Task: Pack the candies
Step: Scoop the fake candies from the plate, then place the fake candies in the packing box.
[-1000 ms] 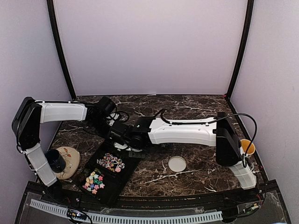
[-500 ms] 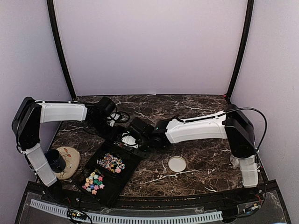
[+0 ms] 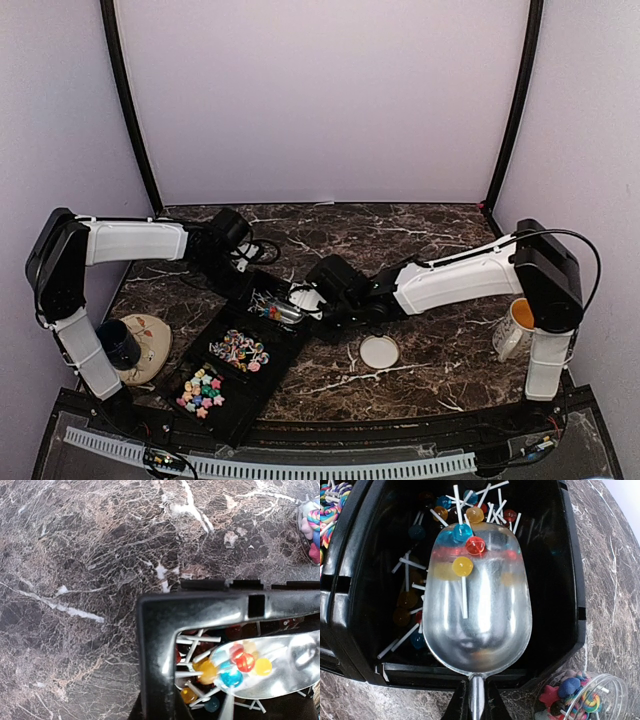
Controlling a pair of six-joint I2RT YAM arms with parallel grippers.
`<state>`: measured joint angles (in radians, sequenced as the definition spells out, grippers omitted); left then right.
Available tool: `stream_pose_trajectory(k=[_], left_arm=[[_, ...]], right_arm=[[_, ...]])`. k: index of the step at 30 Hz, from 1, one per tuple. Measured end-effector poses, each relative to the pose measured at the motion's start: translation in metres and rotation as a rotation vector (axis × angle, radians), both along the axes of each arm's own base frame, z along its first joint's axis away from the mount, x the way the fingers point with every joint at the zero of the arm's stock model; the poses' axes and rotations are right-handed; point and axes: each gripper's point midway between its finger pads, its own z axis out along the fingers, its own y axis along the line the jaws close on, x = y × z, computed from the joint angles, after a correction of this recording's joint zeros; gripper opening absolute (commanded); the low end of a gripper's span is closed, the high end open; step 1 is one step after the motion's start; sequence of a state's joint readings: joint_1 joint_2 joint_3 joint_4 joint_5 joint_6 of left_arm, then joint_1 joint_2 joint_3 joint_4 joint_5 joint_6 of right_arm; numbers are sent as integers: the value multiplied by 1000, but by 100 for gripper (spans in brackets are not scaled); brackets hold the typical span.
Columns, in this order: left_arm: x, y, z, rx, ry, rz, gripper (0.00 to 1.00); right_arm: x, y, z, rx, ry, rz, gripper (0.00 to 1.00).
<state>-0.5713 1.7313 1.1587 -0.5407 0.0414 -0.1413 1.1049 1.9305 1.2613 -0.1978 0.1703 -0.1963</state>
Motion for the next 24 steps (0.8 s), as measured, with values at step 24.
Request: stream_pose_trajectory(k=[24], left_arm=[[1, 2, 0, -2, 0, 5, 0]], right_arm=[[-3, -36, 41, 118, -91, -55, 0]])
